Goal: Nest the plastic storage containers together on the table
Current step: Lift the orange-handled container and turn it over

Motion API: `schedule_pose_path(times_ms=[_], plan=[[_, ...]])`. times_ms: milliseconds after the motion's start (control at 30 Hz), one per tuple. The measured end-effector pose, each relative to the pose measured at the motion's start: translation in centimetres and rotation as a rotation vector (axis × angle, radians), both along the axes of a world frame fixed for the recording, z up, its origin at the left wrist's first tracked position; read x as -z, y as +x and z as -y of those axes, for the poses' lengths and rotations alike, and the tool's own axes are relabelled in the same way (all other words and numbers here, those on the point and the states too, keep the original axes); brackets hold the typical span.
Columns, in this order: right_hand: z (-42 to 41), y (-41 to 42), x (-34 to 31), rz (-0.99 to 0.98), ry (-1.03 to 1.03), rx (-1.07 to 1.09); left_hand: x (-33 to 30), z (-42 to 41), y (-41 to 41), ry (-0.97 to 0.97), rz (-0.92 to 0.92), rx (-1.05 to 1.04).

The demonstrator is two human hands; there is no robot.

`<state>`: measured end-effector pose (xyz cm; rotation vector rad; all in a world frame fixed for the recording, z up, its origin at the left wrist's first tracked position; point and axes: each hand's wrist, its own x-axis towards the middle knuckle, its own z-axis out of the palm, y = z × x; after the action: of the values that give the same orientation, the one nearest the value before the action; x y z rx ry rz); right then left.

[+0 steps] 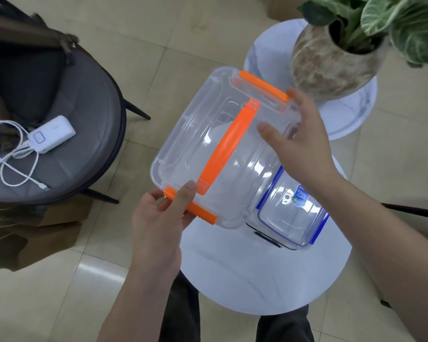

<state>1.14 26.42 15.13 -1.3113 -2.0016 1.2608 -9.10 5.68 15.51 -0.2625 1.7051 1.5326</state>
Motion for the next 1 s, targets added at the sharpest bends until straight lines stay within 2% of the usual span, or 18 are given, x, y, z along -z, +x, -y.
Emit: schedule_pose_path(times_ms=[167,367,467,733,1000], plan=[[0.3,1.7,-1.0,-0.145,-0.094,0.112,-1.1,-0.7,1.4,0.056,0.0,-0.017],[1.1,5.9,-1.5,-0.344,-0.578,0.264,-1.9,-2.0,4.7,0.065,0.018,0.049],[1.1,8.3,-1.3,-0.408,-0.727,0.311,-2.0,-3.0,6.7,0.059,0.021,0.097],[1.5,13.2,-1.1,-0.592,-0.81,0.416,-1.9,-4.5,10.6,0.025,0.02,0.214],[1.0,16.5,0.0,-0.567,-0.82,0.499,-1.7,-5.0,12.8,-0.043,0.09,0.37]])
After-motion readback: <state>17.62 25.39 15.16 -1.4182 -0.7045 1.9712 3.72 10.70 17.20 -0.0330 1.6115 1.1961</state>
